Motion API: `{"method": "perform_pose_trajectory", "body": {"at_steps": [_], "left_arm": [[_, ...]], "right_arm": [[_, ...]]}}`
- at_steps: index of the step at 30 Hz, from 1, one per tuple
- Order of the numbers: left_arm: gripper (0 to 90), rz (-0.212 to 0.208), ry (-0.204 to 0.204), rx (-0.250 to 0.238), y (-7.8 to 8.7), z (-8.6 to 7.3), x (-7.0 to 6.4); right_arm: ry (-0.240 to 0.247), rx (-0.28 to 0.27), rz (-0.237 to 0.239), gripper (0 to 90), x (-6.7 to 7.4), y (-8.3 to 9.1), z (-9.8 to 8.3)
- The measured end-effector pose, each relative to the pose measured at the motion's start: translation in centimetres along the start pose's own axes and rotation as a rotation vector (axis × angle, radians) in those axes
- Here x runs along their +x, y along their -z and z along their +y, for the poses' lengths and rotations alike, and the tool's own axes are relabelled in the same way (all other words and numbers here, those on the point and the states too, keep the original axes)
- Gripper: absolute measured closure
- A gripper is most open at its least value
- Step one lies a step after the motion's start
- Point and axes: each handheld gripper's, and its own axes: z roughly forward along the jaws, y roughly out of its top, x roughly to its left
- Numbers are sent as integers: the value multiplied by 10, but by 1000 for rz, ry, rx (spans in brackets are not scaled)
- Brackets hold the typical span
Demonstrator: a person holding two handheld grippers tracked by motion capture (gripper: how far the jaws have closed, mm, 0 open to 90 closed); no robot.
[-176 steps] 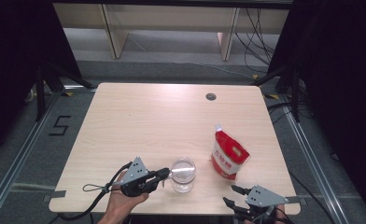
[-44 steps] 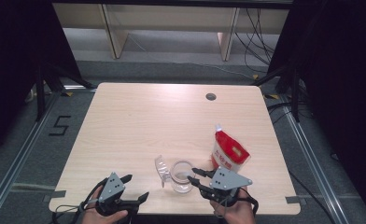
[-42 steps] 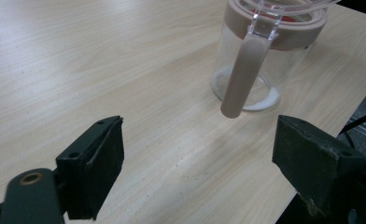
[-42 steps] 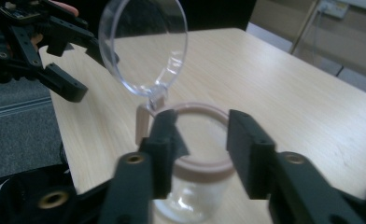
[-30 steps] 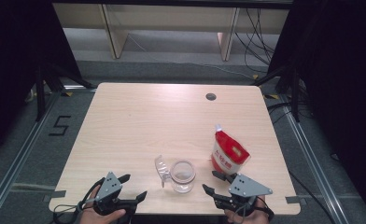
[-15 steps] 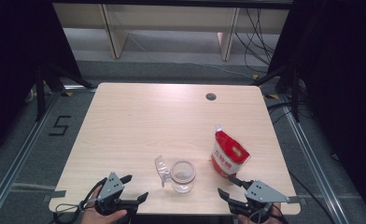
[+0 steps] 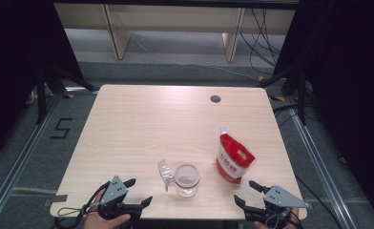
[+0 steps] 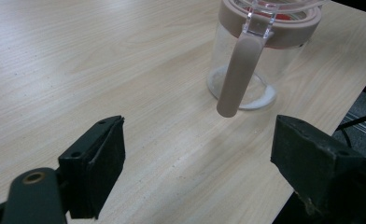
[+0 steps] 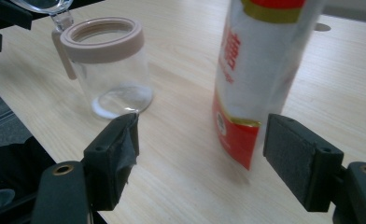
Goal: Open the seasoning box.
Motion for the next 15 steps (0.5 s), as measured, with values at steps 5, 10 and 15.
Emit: {"method": "perform_pose_trajectory", "body": {"at_steps": [5,10,15], "left_arm": [[173,-4,0,2,0,0,-1],[173,-9,1,2,1,0,-1],[173,-9,-1,2,0,0,-2]], "right_arm": [[-50,10,-26,210,-5,3,-4],[-32,-9,-50,179,-11,2,-6],[-51,3,-41,179,-13,2,-7]]}}
